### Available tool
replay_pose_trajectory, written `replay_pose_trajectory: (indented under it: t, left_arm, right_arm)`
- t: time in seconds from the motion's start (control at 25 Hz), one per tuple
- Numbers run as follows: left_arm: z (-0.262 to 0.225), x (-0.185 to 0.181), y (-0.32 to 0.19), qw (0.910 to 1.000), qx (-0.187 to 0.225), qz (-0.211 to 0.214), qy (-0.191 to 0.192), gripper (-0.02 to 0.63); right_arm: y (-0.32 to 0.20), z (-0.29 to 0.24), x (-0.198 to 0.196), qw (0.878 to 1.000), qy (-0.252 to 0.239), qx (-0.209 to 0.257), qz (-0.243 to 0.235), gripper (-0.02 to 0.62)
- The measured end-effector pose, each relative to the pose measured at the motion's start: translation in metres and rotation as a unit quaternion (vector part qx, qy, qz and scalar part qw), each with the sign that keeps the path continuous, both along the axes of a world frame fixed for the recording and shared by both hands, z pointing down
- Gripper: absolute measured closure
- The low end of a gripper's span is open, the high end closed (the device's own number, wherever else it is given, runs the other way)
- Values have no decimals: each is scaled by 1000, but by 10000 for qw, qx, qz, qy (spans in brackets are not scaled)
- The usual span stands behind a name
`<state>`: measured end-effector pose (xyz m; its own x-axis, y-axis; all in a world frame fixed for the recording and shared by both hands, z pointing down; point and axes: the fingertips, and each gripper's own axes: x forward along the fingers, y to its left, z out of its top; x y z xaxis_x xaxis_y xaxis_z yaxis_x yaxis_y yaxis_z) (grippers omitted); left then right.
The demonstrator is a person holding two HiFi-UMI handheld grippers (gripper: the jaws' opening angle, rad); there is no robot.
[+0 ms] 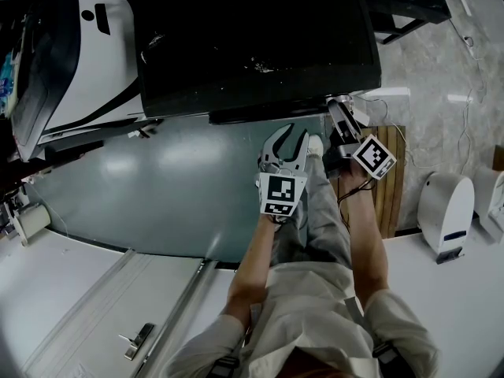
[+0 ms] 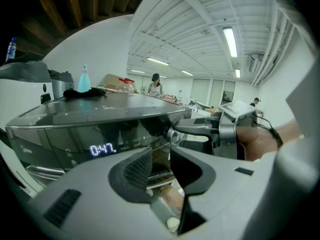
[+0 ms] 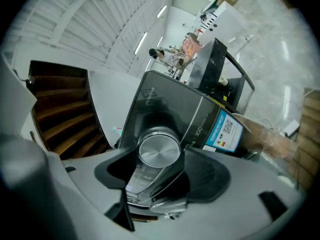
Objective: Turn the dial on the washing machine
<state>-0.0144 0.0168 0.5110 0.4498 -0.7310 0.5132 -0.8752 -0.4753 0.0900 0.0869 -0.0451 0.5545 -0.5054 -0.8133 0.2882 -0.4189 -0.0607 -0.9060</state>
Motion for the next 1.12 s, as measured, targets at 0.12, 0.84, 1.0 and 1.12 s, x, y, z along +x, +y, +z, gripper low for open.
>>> replay_pose_trajectory:
  t: [0.12,0.84,1.0,1.12]
  left_arm:
    - [0,-1,0,10000,6,-4,-5,486]
    - [2,0,-1,10000,-4,0,-4,486]
    - [2,0,0,10000,-11,4,-2,486]
    - [3,0,0,10000,-17,0,0,486]
  right_arm:
    - [1,-2,0,9979,603,122,-178,290]
    - [-4,-6,-6,8744,4559,888,-1404,252]
    - [-5,-4,-8,8576,4829,929,-1504,303]
    - [-5,-3,-9,8743,4548,898,-1438,322]
